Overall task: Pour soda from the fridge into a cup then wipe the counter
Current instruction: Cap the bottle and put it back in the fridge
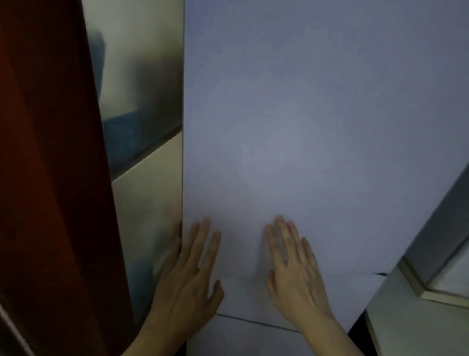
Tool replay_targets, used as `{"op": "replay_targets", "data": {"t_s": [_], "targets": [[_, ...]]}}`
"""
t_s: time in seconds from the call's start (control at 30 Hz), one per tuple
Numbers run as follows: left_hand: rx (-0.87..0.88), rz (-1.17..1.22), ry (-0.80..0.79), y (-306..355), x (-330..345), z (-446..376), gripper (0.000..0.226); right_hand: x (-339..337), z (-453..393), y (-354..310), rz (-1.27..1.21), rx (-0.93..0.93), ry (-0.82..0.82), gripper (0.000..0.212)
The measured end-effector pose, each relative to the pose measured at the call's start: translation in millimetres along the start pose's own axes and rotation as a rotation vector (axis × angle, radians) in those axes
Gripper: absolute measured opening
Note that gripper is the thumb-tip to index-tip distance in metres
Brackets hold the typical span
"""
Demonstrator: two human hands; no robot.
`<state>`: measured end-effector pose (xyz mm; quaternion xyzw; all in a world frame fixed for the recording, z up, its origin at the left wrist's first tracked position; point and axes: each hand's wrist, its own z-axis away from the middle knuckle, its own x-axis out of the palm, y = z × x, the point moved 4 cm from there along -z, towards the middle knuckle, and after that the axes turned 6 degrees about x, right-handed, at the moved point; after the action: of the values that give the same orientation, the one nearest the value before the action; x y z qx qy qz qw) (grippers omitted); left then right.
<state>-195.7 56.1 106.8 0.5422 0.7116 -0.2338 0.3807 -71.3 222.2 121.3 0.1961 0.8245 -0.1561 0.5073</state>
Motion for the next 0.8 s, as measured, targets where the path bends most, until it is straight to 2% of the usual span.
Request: {"op": "replay_targets", "data": {"t_s": [0.23, 0.37, 0.63, 0.8], "targets": [[-0.087, 0.012, -0.095, -18, 46, -50, 0.1, 23, -43, 24, 0.084, -0.022, -0.019, 0.109], [-0.114, -0.018, -0.141, -29, 62, -71, 0.1, 32, -63, 34, 0.102, -0.026, -0.014, 0.106], [-0.151, -0.05, -0.202, -34, 83, -87, 0.106, 39, -75, 49, 0.112, -0.032, -0.069, 0.111], [-0.145, -0.008, -0.201, -25, 76, -86, 0.101, 33, -71, 47, 0.059, -0.05, -0.097, 0.099]]}}
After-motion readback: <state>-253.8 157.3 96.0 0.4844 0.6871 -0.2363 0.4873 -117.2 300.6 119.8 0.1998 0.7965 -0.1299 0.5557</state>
